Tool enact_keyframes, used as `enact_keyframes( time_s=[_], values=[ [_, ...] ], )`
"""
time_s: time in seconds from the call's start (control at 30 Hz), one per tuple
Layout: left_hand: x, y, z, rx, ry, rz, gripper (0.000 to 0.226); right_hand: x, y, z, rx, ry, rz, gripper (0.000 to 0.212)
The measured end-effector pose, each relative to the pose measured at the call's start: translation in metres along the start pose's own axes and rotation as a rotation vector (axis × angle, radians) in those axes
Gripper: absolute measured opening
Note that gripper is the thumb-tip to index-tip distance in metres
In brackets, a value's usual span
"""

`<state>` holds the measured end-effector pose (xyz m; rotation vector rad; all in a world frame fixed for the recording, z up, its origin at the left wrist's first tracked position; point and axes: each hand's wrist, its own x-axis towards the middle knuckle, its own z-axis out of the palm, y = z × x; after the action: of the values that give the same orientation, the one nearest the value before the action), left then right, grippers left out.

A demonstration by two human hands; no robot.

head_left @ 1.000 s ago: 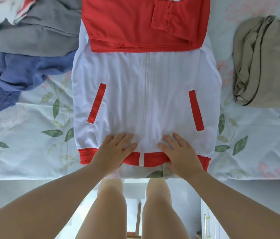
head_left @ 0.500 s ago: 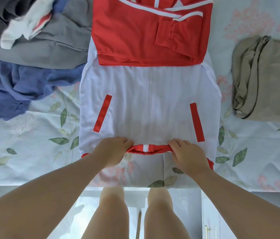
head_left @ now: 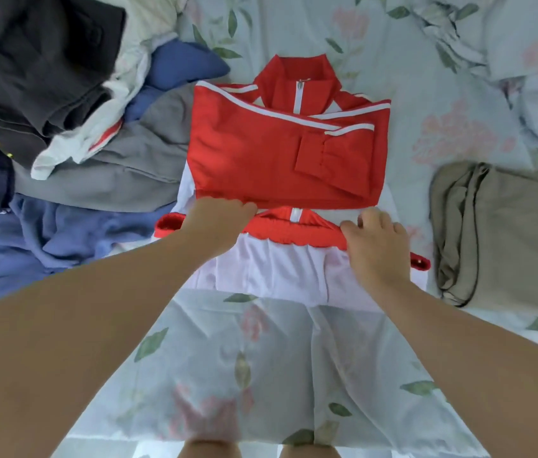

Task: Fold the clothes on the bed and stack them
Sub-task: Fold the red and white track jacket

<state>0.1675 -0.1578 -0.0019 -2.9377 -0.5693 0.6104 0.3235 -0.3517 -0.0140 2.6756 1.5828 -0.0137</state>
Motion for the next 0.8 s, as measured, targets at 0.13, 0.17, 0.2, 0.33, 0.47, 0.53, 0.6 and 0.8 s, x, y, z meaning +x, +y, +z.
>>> enact_keyframes(
  time_s=[0.13,0.17,0.2,0.33,0.47,0.53,0.6,0.8],
  values=[
    [0.047,-0.029,-0.032,0.178,0.234,-0.057,0.025,0.063,0.012,-0.019,0.056,-0.111,0.17,0.017],
    [0.056,-0.034,-0.04,0.164,0.247,-0.101,0.02,0.079,0.014,-0.024,0.071,-0.109,0.189,0.022],
    [0.067,-0.038,-0.049,0.101,0.272,-0.181,0.013,0.096,0.017,-0.029,0.113,-0.077,0.225,0.026],
    [0.113,-0.048,-0.082,-0.218,0.38,-0.491,0.031,0.155,0.026,-0.036,0.482,0.146,0.46,0.034],
    [0.119,-0.035,-0.059,-0.41,0.296,-0.371,0.066,0.152,0.011,-0.016,0.644,0.136,0.256,0.061],
    [0.107,-0.018,-0.028,-0.348,0.048,-0.222,0.079,0.131,0.004,0.007,0.454,-0.149,0.167,0.071],
    [0.091,-0.003,0.003,-0.301,-0.177,-0.088,0.091,0.109,-0.001,0.028,0.359,-0.414,0.069,0.079],
    [0.074,0.012,0.057,-0.078,-0.229,0.029,0.095,0.08,-0.004,0.07,0.191,-0.603,0.004,0.1]
  ],
)
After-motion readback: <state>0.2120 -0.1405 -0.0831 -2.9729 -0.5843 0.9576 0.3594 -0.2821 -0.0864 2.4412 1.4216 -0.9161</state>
